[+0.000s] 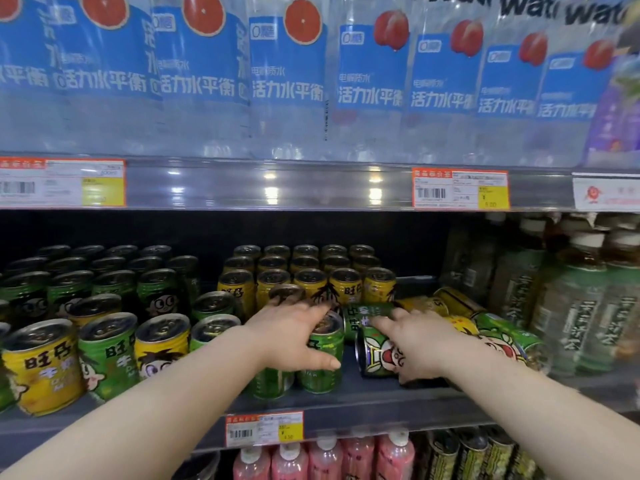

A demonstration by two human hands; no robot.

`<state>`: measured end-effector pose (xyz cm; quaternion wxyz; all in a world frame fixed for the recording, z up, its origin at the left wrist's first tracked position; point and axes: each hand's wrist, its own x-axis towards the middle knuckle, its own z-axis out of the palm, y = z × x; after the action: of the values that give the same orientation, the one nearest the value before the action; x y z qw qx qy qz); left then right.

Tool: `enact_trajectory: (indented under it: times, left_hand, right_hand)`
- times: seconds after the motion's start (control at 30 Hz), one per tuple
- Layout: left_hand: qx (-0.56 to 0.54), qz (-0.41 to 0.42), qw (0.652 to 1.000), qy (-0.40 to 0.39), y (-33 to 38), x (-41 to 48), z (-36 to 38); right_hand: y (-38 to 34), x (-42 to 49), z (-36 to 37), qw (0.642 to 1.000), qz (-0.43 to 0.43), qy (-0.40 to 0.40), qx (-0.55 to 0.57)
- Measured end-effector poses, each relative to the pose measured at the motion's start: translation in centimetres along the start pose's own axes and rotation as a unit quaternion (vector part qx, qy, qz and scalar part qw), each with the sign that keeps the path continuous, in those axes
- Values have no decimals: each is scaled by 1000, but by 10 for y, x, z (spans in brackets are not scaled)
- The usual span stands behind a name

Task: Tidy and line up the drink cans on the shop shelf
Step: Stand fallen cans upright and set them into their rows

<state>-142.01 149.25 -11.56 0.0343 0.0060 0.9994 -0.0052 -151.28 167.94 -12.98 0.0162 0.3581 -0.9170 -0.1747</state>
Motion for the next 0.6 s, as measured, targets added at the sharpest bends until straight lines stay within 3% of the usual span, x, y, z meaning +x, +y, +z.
enact_trajectory:
  times: [0.2,0.4,0.6]
  left_hand:
    - [7,0,1000,6,-1,1,2]
    - [9,1,1000,8,0,2,3]
    - [7,-5,1000,2,-1,2,3]
  right_hand:
    - [-2,-7,-1,987,-9,11,162]
    - [10,-13,-11,947,-18,46,319]
    - [6,-5,-6,920,-8,87,383]
